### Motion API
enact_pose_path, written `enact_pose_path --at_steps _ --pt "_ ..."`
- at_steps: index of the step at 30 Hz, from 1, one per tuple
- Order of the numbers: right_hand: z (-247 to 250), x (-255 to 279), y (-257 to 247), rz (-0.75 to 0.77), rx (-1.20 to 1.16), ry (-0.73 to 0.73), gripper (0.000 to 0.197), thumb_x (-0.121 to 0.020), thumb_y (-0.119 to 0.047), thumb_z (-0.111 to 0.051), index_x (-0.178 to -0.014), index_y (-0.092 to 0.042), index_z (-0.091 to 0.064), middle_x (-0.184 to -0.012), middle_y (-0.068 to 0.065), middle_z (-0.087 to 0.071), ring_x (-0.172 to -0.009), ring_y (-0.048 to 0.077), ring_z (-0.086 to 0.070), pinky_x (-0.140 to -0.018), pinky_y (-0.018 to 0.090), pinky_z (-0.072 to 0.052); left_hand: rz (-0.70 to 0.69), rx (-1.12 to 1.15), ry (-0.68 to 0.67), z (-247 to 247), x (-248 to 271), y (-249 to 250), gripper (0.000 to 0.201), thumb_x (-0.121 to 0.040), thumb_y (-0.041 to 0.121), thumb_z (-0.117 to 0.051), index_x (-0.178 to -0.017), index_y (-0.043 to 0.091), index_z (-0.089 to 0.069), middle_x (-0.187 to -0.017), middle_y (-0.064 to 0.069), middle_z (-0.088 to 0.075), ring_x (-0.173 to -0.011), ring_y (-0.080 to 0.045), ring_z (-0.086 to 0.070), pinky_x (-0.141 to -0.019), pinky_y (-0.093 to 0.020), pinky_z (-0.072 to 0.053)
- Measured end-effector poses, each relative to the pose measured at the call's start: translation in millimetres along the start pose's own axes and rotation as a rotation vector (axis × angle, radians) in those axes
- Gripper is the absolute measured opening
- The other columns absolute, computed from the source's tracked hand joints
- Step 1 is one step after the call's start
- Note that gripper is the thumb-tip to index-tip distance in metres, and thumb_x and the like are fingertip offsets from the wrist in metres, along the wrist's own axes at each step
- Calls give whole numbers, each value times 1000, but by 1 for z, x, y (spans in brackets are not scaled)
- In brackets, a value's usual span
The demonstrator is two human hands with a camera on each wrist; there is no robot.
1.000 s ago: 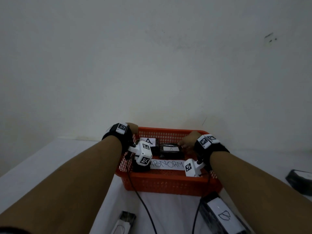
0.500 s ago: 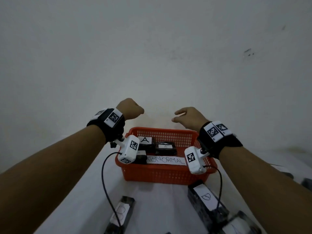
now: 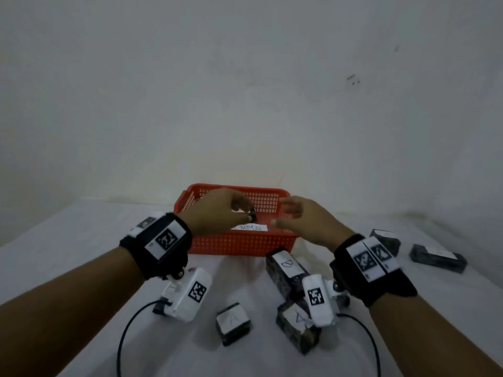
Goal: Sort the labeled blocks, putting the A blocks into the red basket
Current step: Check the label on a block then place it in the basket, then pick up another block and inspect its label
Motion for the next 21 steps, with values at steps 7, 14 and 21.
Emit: enact_pose_path --at_steps 7,14,21 --pt "-5 49 42 -108 107 -8 76 -85 -42 -83 -151 -26 -49 -138 -4 -60 -112 11 -56 -96 29 -44 -150 -128 -202 -67 12 21 51 -90 25 -74 -139 21 -60 -128 4 -67 -113 -12 -63 -95 -24 -49" --pt "-16 53 62 -242 353 -193 94 -86 -57 -75 -160 -15 -36 -162 7 -45 -143 23 -49 -112 34 -43 -307 -368 -252 -100 1 34 54 -87 19 -73 -138 15 -56 -134 -3 -62 -119 -22 -61 -101 -39 -52" --pt "-34 42 67 -244 421 -244 50 -85 -52 -76 -115 -12 -75 -113 11 -75 -101 25 -71 -85 35 -56 -344 -630 -365 -119 -12 39 75 -86 21 -78 -152 10 -43 -152 -9 -49 -139 -27 -47 -117 -41 -40"
Point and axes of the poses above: each hand's wrist, its own x-axis away from the middle knuckle, its own z-axis out of the back of the hand, y = z × x, the point moved 2 cm from there along -x, towards the middle knuckle
